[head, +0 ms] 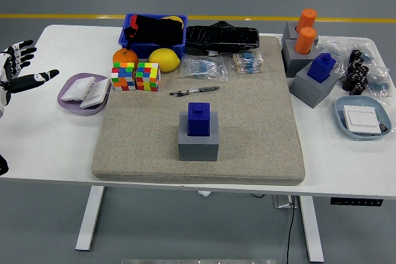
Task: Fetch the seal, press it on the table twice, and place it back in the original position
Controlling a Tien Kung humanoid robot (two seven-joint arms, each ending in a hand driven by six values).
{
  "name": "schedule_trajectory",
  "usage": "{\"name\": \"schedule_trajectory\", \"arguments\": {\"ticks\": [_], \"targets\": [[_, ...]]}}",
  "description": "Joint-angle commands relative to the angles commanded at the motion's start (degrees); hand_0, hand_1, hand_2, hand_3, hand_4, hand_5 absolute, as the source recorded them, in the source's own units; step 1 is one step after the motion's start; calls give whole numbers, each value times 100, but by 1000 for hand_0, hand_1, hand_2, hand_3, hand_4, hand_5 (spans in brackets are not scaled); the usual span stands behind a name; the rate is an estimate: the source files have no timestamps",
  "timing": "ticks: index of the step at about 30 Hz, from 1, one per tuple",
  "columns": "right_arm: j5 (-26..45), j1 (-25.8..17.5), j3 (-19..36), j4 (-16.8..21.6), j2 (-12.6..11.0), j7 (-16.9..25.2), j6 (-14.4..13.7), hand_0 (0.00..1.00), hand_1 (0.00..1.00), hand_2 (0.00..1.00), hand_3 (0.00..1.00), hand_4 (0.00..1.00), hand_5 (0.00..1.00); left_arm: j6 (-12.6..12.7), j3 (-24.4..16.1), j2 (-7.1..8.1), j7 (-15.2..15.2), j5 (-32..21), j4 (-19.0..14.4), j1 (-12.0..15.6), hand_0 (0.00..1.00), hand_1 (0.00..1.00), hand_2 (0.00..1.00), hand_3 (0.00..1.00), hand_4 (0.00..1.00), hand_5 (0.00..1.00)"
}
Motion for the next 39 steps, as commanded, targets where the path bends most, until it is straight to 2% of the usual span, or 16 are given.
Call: {"name": "schedule_trajectory", "arguments": {"ticks": [16,21,39], "targets": [[-12,17,22,9,30,-11,-37,790,685,661,616,807,464,-6,-497,112,42,121,-154,127,843,870,838,882,998,117],[3,11,21,9,14,-4,-44,789,685,662,615,806,461,39,-608,138,-54,121,-229,166,839,868,834,880,995,121],[-118,-28,163,-33,38,-28,-21,790,684,661,616,804,459,-7,-574,166,74,144,-291,255,834,854,825,880,979,118]]}}
